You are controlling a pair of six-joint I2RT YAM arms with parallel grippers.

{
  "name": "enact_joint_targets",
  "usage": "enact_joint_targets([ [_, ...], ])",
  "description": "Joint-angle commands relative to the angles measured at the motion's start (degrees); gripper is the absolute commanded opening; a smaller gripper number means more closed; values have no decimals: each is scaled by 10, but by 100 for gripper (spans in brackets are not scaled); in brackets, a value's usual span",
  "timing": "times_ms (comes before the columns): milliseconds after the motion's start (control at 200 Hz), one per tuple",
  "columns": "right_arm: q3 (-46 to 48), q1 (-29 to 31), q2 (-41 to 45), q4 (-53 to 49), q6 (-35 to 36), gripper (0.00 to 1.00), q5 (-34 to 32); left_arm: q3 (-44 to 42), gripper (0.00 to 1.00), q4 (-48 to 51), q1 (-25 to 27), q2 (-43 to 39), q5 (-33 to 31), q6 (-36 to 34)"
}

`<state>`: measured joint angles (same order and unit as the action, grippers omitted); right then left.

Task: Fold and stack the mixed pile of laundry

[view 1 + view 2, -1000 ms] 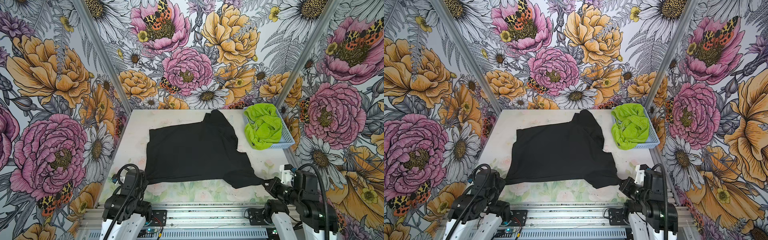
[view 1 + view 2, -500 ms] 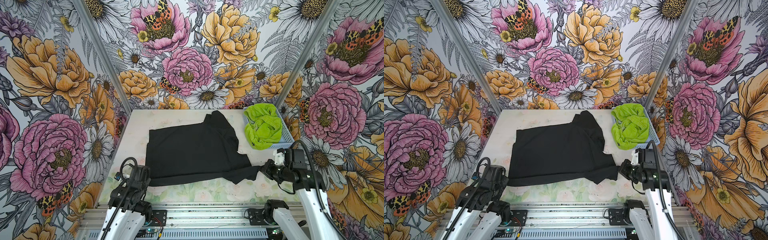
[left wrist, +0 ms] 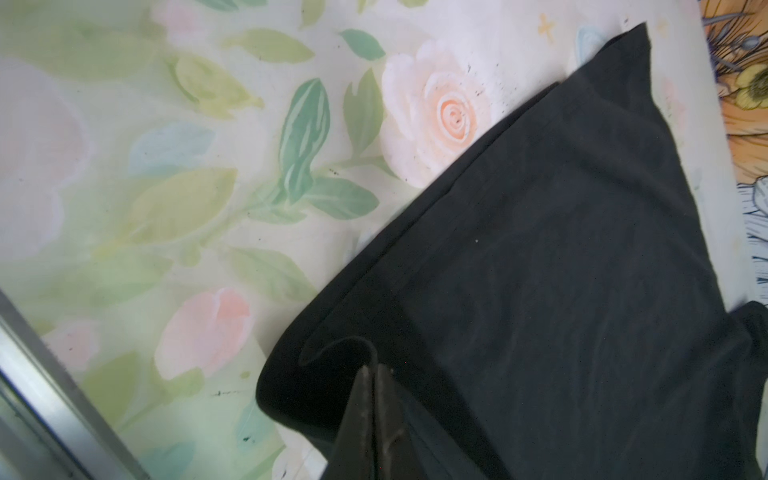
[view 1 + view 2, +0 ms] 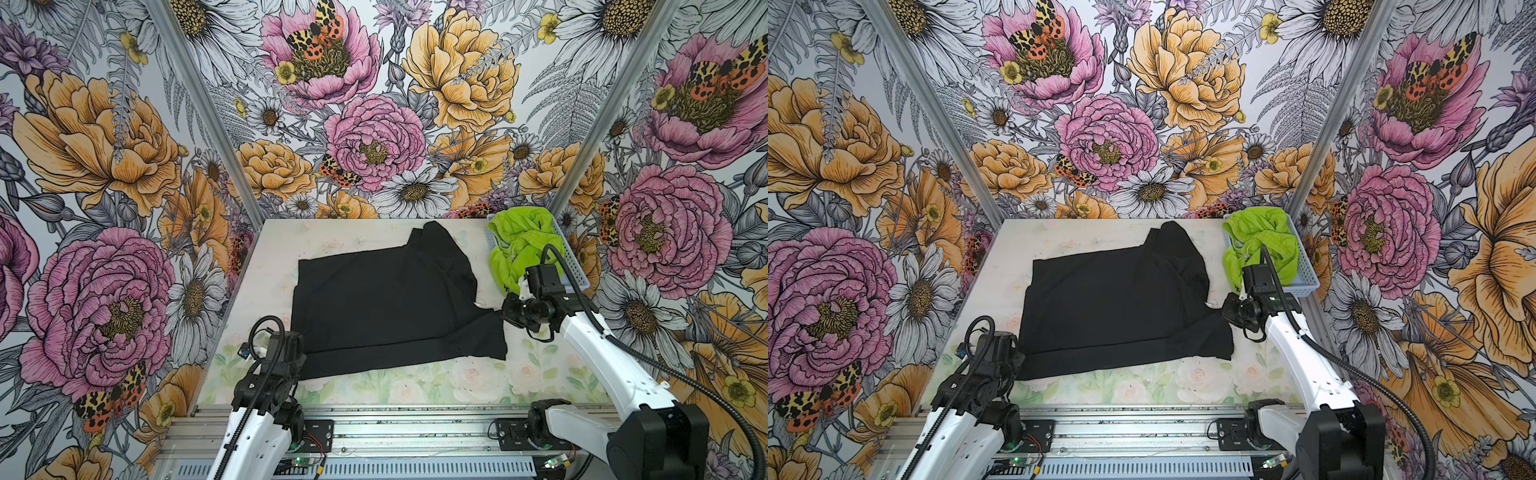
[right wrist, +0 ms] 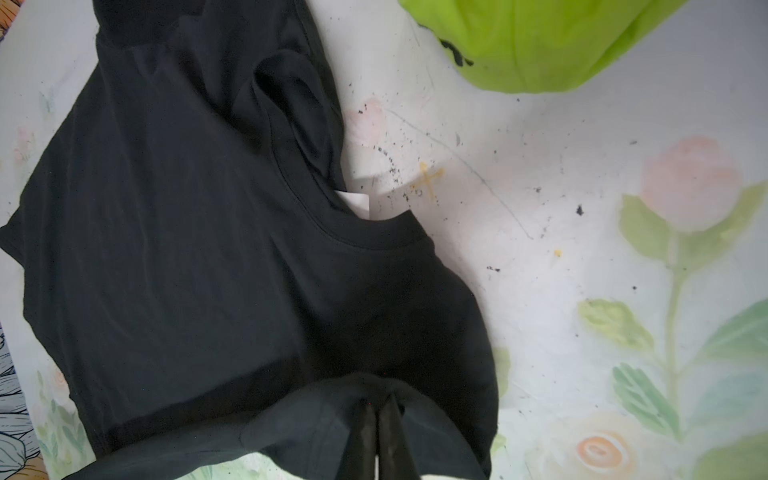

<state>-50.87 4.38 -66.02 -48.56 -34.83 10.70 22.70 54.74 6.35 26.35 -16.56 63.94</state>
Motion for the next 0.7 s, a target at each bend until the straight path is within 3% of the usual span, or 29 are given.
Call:
enact_joint_targets([
  [0,-26,6,-21,54,4,0,-33,-16,0,-79,-46,8,63,-67],
  [220,-48,23,-83,106,10,0,-43,-17,0,-178,-122,79,146,-146],
  [485,-70,32,-146,156,19,0,-58,2,0,-276,-136,188,176,-193],
  [696,-81,33,-179,183,25,0,-66,5,0,-307,-145,216,172,-200],
])
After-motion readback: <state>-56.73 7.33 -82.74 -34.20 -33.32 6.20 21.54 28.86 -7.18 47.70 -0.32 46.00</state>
